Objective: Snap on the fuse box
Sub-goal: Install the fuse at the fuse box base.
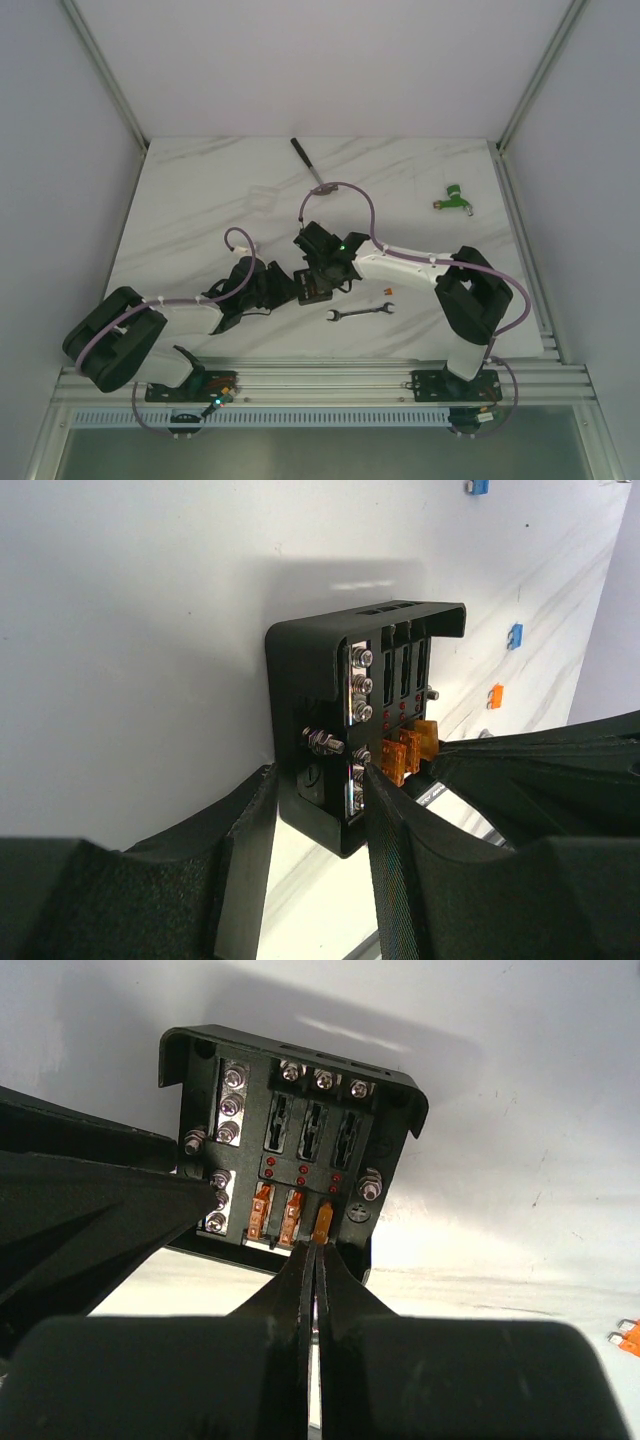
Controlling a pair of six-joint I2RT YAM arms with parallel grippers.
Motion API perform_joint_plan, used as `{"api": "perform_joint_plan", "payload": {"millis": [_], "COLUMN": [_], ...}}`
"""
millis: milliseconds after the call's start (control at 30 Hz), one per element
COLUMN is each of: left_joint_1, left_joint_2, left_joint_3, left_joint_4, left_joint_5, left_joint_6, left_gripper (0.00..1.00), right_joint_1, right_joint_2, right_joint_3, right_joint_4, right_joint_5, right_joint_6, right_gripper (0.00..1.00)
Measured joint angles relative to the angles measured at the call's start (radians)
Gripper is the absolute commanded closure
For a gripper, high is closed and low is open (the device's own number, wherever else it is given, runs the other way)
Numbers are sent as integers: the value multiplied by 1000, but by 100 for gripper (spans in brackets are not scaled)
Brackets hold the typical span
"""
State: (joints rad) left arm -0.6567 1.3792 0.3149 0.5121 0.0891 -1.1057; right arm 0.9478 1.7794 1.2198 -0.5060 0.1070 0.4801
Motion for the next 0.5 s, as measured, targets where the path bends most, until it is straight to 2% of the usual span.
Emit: {"api": "perform_joint_plan", "payload": {"millis": [500], "left_joint_1": [-1], "left_joint_2": [5], "left_joint_3": [0], "left_joint_4": [3], "left_joint_5": [0], "left_joint_6": [-3], "left_gripper": [52], "right_joint_1": [-3], "right_joint_2": [31], "right_joint_3": [8], "right_joint_4": [-14], "right_joint_5": [-2], "right_joint_6": [-10], "right_gripper": [100]}}
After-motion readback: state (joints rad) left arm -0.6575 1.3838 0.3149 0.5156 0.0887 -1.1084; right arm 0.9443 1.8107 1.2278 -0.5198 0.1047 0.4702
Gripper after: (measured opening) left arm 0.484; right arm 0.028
